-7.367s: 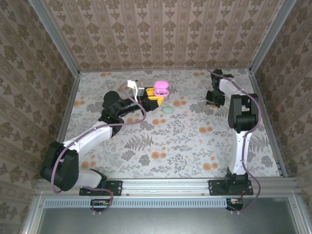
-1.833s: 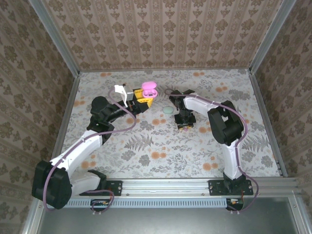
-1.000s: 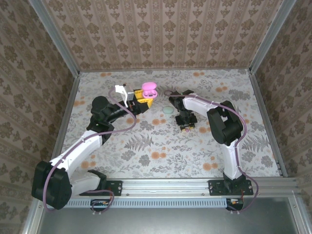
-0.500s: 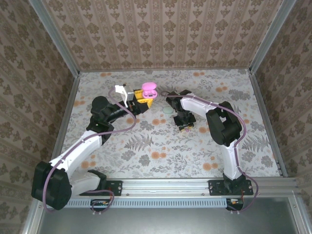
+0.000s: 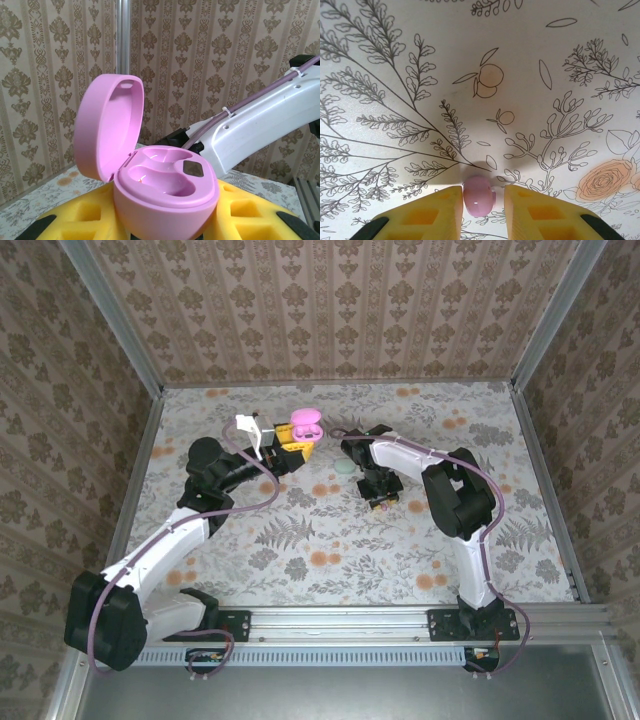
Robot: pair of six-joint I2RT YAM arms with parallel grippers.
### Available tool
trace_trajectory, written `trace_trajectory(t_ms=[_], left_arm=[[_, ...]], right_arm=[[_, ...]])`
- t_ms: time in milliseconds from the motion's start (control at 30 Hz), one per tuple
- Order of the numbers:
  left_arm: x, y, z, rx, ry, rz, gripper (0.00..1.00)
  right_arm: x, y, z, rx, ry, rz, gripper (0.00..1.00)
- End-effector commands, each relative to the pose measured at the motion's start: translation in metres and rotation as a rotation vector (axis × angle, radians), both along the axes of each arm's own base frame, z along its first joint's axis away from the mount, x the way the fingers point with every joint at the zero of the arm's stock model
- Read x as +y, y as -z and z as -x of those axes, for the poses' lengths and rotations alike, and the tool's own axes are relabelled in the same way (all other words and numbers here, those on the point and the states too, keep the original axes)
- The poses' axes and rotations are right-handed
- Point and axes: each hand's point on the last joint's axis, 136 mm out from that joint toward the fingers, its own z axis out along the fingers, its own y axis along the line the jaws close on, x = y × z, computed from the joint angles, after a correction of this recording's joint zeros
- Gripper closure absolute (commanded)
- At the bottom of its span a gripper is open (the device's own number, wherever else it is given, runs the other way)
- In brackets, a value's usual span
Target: Insert wireless bluetooth earbuds into charging case
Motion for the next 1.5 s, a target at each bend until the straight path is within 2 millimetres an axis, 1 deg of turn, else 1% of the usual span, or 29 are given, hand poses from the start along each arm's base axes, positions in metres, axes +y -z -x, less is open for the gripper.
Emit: trace_trajectory(t_ms=[0, 300, 367, 433, 567, 700, 767, 833, 967, 1033, 1133, 1233, 1300, 1400, 1467], left_arm=[[0.004, -0.010, 0.006, -0.052, -0.008, 0.012, 0.74], [0.004, -0.012, 0.006, -0.056, -0.006, 0.013, 0.74], [0.004, -0.012, 0.006, -0.056, -0.007, 0.013, 0.74], [0.004, -0.013, 0.005, -0.057, -0.009, 0.013, 0.74], [0.002, -0.013, 0.005, -0.055, -0.004, 0.012, 0.74], [0.001, -0.012, 0.004, -0.053, -0.003, 0.010, 0.74], [0.001, -0.012, 0.004, -0.052, -0.003, 0.009, 0.74], [0.001, -0.012, 0.004, -0.051, -0.003, 0.009, 0.74], [0.001, -0.011, 0.003, -0.051, -0.005, 0.008, 0.74], [0.000, -0.010, 0.002, -0.051, -0.005, 0.006, 0.74], [0.000, -0.010, 0.002, -0.052, -0.004, 0.004, 0.74], [0.000, -0.009, 0.001, -0.054, -0.005, 0.002, 0.74], [0.000, -0.009, 0.002, -0.054, -0.007, 0.001, 0.74], [0.001, -0.008, 0.001, -0.055, -0.012, 0.000, 0.74], [0.001, -0.007, 0.002, -0.053, -0.008, -0.001, 0.74]], right_arm=[[-0.008, 0.008, 0.010, 0.051, -0.023, 0.051, 0.70], [-0.008, 0.017, 0.012, 0.064, -0.025, 0.057, 0.71], [-0.008, 0.018, 0.011, 0.057, -0.022, 0.058, 0.72], [-0.008, 0.017, 0.010, 0.051, -0.018, 0.056, 0.75], [-0.006, 0.009, 0.007, 0.021, -0.006, 0.035, 0.78], [0.006, -0.007, 0.004, -0.022, 0.036, -0.089, 0.79], [0.014, -0.018, 0.004, -0.038, 0.075, -0.194, 0.79], [0.027, -0.031, 0.003, -0.051, 0.134, -0.351, 0.79], [0.054, -0.068, 0.002, -0.061, 0.226, -0.694, 0.78], [0.068, -0.090, 0.001, -0.053, 0.252, -0.868, 0.78], [0.081, -0.123, 0.000, -0.054, 0.267, -1.069, 0.78], [0.091, -0.155, -0.002, -0.051, 0.267, -1.246, 0.78], [0.095, -0.173, -0.001, -0.052, 0.248, -1.328, 0.78], [0.100, -0.197, 0.002, -0.043, 0.210, -1.432, 0.77], [0.102, -0.208, 0.005, -0.036, 0.182, -1.472, 0.77]])
